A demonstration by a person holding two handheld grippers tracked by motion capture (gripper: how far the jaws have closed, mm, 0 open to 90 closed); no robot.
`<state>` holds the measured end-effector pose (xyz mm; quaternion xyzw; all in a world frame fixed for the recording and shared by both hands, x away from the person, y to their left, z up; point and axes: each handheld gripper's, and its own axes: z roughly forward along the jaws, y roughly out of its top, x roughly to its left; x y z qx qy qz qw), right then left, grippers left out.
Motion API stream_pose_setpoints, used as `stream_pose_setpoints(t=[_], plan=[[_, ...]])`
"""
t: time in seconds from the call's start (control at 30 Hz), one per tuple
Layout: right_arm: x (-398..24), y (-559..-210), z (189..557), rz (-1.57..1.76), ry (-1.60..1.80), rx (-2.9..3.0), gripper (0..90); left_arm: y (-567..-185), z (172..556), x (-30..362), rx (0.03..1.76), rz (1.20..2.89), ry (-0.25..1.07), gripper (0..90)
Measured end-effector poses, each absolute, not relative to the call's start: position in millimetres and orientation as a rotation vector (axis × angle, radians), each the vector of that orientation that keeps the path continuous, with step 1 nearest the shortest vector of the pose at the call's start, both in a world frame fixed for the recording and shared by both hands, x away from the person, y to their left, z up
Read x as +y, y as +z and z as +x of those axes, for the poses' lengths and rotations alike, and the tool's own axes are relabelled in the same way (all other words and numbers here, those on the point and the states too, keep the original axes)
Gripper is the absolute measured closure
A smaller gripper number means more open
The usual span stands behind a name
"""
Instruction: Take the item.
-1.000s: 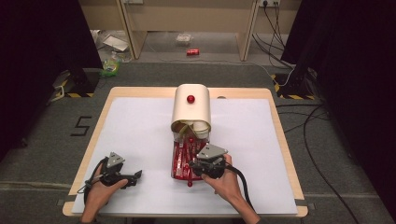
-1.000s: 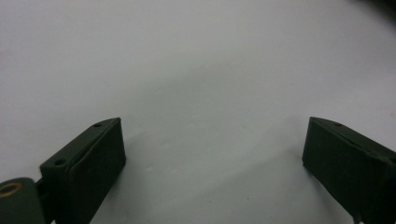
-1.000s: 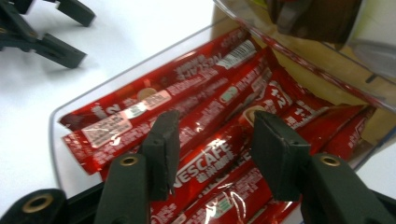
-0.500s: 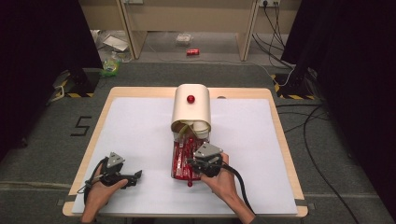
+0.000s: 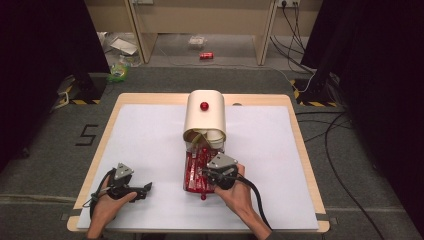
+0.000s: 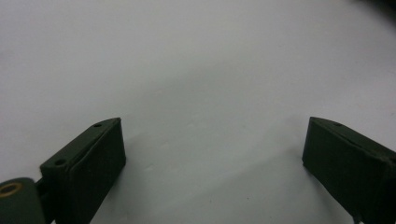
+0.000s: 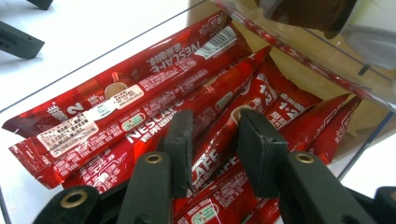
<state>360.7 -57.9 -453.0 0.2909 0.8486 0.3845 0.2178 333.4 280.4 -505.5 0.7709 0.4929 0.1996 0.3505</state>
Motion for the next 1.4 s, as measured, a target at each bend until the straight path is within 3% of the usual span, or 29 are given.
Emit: stream_pose_setpoints(t=[0.2,0.67,1.27,1.4], plan=[[-56,-455,362,0.810,1.069,2.343,66.9,-506,333,280,1.276,1.997,0.517,5.0],[-65,-437,362,0.775,1.127,2.319,81.8,-505,334,281,1.276,1.999,0.514,5.1],[-78,-434,359,0.747,1.103,2.378,81.7,-505,334,281,1.276,1.999,0.514,5.1],[-76,-438,359,0.766,1.089,2.394,77.9,-505,333,281,1.276,1.999,0.515,5.1]])
